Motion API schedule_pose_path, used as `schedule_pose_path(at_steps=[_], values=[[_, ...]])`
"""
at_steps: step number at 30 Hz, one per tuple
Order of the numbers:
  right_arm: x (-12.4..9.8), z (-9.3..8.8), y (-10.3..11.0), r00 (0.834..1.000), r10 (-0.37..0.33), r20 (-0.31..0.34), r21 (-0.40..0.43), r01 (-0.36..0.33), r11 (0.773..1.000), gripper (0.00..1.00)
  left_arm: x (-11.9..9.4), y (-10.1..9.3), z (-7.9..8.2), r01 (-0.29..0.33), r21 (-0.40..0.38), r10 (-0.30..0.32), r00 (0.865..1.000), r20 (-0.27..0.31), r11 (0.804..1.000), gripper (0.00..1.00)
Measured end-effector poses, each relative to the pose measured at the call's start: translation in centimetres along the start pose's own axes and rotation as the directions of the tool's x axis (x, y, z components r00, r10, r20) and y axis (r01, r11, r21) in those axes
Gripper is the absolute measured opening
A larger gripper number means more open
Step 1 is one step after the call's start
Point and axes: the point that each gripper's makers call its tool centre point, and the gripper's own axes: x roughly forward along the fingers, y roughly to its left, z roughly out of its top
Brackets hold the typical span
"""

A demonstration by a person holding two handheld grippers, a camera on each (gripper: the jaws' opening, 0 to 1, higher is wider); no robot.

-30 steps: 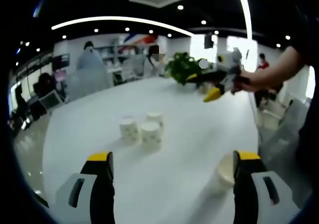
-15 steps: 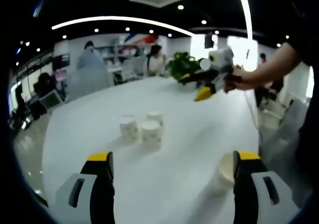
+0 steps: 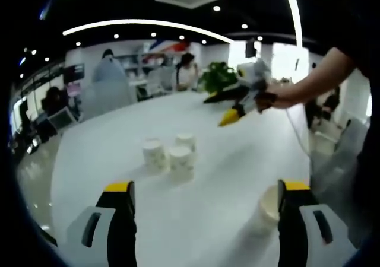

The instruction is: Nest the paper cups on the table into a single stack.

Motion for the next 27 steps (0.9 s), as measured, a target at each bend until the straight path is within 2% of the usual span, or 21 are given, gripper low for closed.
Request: schedule_pose_path(at_steps=[10, 13, 27], values=[[1.4, -1.1, -0.8, 0.999, 0.021, -0.037, -0.025, -0.022, 0.999, 0.84, 0.4, -0.5, -0.2, -0.004, -0.020, 0.004, 1.000, 0.008, 1.000, 0.98], [2.0, -1.8, -0.7, 0.997, 0.038, -0.068, -0.041, -0.041, 0.998, 0.83, 0.3, -0.5, -0.3, -0.008, -0.026, 0.008, 1.000, 0.010, 1.000, 0.98], [3.2, -2.8, -0.3, 0.993, 0.065, -0.097, -0.051, -0.070, 0.996, 0.79, -0.3, 0.1, -0.5, -0.029, -0.028, 0.029, 1.000, 0.003, 0.999, 0.98]])
